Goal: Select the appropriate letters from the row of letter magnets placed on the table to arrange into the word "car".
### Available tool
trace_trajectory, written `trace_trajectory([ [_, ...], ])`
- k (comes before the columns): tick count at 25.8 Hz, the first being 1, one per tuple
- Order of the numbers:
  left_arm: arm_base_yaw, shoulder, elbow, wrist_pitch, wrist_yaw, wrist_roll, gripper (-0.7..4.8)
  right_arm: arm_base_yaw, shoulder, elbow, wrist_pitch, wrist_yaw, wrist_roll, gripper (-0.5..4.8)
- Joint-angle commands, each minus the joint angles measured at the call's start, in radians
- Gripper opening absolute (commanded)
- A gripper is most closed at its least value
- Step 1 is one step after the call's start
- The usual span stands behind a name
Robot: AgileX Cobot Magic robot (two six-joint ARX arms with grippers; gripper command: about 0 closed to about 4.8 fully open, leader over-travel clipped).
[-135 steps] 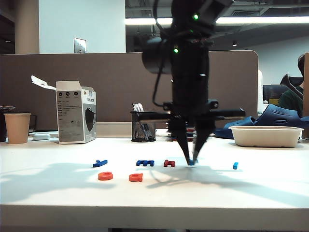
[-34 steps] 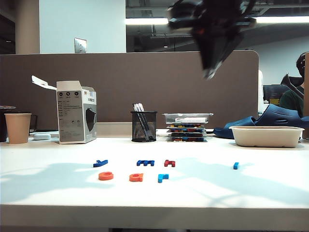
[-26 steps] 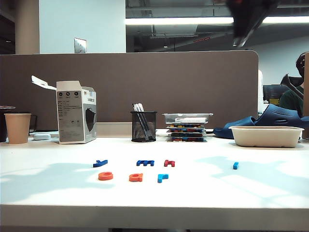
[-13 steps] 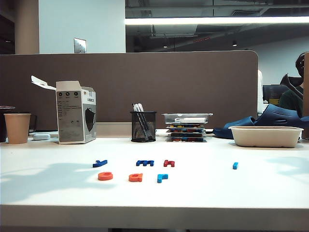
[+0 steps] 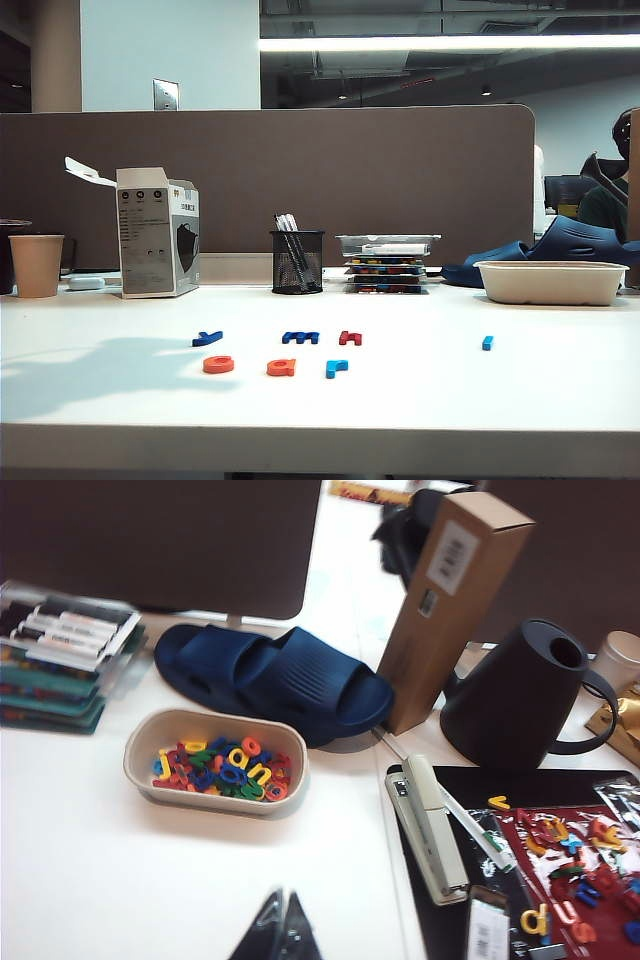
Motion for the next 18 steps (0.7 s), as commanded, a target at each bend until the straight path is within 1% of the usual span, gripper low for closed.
trace_trajectory([
  [1, -0.001, -0.003, 0.006, 0.007, -0.003, 0.004, -0.06, -0.024, -0.067, -0.075, 0.062, -0.045, 0.030, -0.06],
  [6, -0.001, -0.003, 0.006, 0.007, -0.003, 0.004, -0.06, -0.029, -0.196, -0.223, 0.076, -0.041, 0.065, -0.06],
  [8, -0.001, -0.003, 0.006, 0.007, -0.003, 0.004, -0.06, -0.029, -0.234, -0.258, 0.077, -0.041, 0.073, -0.06],
  [13, -0.001, -0.003, 0.006, 0.008, -0.001, 0.004, -0.06, -0.029, -0.342, -0.356, 0.106, -0.041, 0.139, -0.06],
  [18, -0.001, -0.003, 0.006, -0.023, 0.002, 0.004, -0.06, -0.029, -0.448, -0.438, 0.115, -0.041, 0.148, -0.06],
])
